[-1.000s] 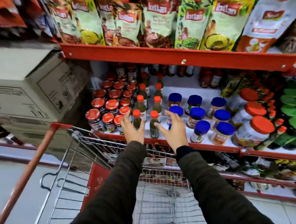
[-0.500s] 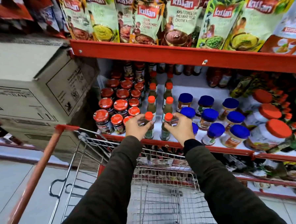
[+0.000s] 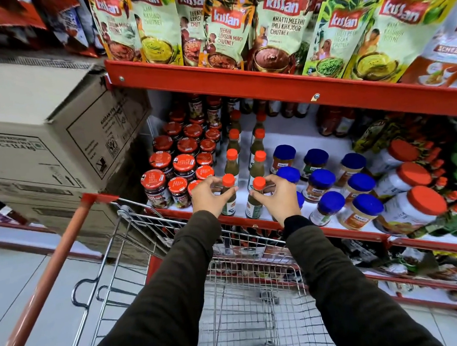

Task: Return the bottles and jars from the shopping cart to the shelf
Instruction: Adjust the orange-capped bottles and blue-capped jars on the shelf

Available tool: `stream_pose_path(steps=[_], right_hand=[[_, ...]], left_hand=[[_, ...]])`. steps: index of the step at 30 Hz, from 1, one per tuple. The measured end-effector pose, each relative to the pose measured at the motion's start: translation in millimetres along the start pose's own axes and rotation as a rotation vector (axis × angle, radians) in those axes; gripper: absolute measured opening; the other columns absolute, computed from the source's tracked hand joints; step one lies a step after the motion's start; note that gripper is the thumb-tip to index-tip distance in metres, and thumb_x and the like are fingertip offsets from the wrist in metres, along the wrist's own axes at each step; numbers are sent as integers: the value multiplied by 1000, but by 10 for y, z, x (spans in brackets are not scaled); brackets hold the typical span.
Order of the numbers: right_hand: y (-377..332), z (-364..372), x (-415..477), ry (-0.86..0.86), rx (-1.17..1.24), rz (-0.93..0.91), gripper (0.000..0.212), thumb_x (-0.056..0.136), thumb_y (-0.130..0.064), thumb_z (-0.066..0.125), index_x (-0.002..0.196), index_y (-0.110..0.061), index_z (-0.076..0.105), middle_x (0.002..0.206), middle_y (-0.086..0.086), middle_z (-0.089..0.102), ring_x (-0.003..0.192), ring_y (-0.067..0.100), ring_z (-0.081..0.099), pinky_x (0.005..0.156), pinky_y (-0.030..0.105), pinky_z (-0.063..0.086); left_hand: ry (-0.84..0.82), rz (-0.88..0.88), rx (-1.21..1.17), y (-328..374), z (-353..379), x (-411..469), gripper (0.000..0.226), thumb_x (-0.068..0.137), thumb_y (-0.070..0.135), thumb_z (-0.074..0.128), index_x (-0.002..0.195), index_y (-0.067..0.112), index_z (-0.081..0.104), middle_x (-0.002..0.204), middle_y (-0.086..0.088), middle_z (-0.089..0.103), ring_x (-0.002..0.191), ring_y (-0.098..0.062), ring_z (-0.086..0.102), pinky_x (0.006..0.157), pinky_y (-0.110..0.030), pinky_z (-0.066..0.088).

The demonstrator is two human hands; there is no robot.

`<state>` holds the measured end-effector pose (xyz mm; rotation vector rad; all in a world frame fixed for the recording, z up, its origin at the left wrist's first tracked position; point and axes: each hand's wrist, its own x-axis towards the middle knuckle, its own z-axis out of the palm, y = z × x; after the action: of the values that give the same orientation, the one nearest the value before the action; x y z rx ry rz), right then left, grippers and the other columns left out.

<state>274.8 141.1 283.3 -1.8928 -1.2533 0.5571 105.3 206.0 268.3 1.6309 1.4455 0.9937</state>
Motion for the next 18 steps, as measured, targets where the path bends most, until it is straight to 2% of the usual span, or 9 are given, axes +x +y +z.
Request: stream_pose_path(steps=[2, 4, 6, 8, 10, 12, 15, 16, 18], right_hand=[[5, -20, -2, -19, 4, -7, 30, 82, -20, 84, 109, -12, 73, 103, 2, 76, 99, 17, 69, 97, 39, 57], [17, -31, -6, -30, 13, -9, 31, 83, -15, 82, 112, -11, 72, 105, 3, 76, 101, 17, 69, 99, 39, 56], [20, -36, -13, -42, 14, -15, 35, 83, -11, 80, 116, -10, 71, 108, 4, 75, 102, 19, 69, 101, 40, 56], [25, -36, -21, -46, 15, -27, 39, 83, -12, 80, 120, -11, 69, 111, 5, 74, 106, 19, 68, 102, 38, 55], [32, -26, -33, -30, -1, -34, 43, 82, -17, 82, 123, -12, 68, 116, 4, 73, 110, 17, 65, 103, 33, 51], [42, -10, -40, -18, -11, -9, 40, 82, -19, 83, 120, -11, 70, 115, 4, 74, 110, 19, 66, 103, 36, 52], [53, 8, -44, -33, 6, 32, 32, 84, -16, 81, 114, -9, 73, 111, 7, 76, 106, 23, 69, 102, 44, 54], [53, 12, -43, -38, 7, 28, 31, 85, -15, 80, 114, -8, 73, 111, 7, 76, 106, 23, 69, 103, 44, 54], [54, 22, -45, -36, 5, 16, 29, 85, -15, 80, 113, -8, 73, 111, 8, 76, 107, 23, 69, 104, 44, 54]], left_hand=[[-78, 28, -4, -19, -59, 29, 34, 72, 28, 87, 98, 12, 74, 90, 5, 73, 82, -6, 66, 80, -11, 49], [-155, 68, 9, -36, -119, 49, 34, 75, 23, 84, 104, 10, 74, 94, 4, 73, 84, 0, 65, 78, -1, 47], [-198, 94, 16, -53, -151, 65, 33, 78, 18, 81, 109, 10, 73, 97, 5, 72, 84, 8, 62, 81, 0, 48], [-208, 105, 14, -58, -158, 58, 35, 80, 17, 80, 113, 10, 72, 103, 5, 72, 89, 6, 63, 90, -12, 52], [-189, 103, 4, -58, -141, 31, 40, 78, 22, 82, 116, 11, 72, 110, 3, 73, 101, -7, 65, 96, -26, 52], [-146, 92, 16, -68, -112, 9, 45, 74, 29, 85, 114, 12, 73, 110, 0, 73, 100, -11, 64, 91, -27, 51], [-124, 107, 43, -100, -87, 12, 37, 75, 28, 84, 108, 12, 76, 103, 0, 75, 86, -5, 64, 85, -12, 48], [-125, 114, 44, -106, -87, 14, 35, 75, 26, 84, 106, 13, 76, 100, 3, 75, 81, 3, 63, 80, -2, 44], [-127, 124, 42, -116, -92, 12, 32, 75, 24, 84, 105, 14, 76, 93, 7, 73, 76, 15, 59, 73, 7, 39]])
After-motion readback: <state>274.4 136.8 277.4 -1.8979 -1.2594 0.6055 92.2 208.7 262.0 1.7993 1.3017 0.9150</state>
